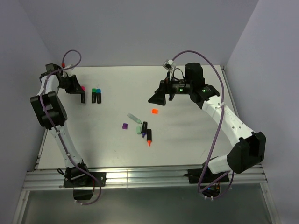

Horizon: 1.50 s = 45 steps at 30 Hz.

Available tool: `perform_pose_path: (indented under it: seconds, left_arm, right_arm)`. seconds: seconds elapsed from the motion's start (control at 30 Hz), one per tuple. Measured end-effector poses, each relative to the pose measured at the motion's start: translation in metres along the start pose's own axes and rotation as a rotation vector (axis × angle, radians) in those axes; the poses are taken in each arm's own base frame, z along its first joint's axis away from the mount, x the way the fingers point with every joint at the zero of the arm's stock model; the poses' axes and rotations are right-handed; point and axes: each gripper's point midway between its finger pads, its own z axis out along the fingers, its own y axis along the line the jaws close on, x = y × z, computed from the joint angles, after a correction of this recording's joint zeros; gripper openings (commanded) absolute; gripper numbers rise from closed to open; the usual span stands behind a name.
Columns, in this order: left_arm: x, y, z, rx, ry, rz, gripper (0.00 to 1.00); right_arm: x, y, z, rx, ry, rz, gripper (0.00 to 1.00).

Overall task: Insert the pens into the pen caps
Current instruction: Place the pen at the center of the board.

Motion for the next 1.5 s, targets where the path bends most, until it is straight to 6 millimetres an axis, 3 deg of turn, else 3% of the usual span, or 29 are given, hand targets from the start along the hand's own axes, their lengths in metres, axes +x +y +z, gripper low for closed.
perform_pose_path:
  seconds: [0.17,0.4,0.87,1.27,1.3,1.43,1.47,1.5]
  left_arm:
    - [-0.018,0.008,0.016,0.006,-0.034,-0.007,0.00]
    - [-0.016,0.012,0.030,0.028,-0.032,-0.049,0.00]
    - [-0.011,-0.015,0.050,0.113,-0.024,-0.063,0.00]
    - [0.000,-0.012,0.057,0.128,-0.004,-0.108,0.39]
    - [0.000,-0.012,0.057,0.127,-0.007,-0.111,0.51]
    - [-0.007,-0.014,0.053,0.124,-0.027,-0.109,0.63]
    - [-0.009,-0.014,0.052,0.117,-0.031,-0.106,0.69]
    - [-0.010,-0.012,0.051,0.109,-0.034,-0.103,0.91]
  right_arm:
    - [0.000,0.000,0.000,0.001,0.001,0.001,1.00]
    - [0.002,-0.004,0.000,0.005,0.006,0.007,1.00]
    - [0.006,-0.005,0.002,-0.008,0.020,0.024,1.00]
    - [0.010,-0.005,0.003,-0.016,0.033,0.038,1.00]
    - [0.010,-0.005,0.003,-0.016,0.033,0.038,1.00]
    - [0.010,-0.005,0.003,-0.015,0.033,0.039,1.00]
    - [0.010,-0.005,0.003,-0.014,0.033,0.038,1.00]
    - [0.010,-0.006,0.003,-0.012,0.034,0.039,1.00]
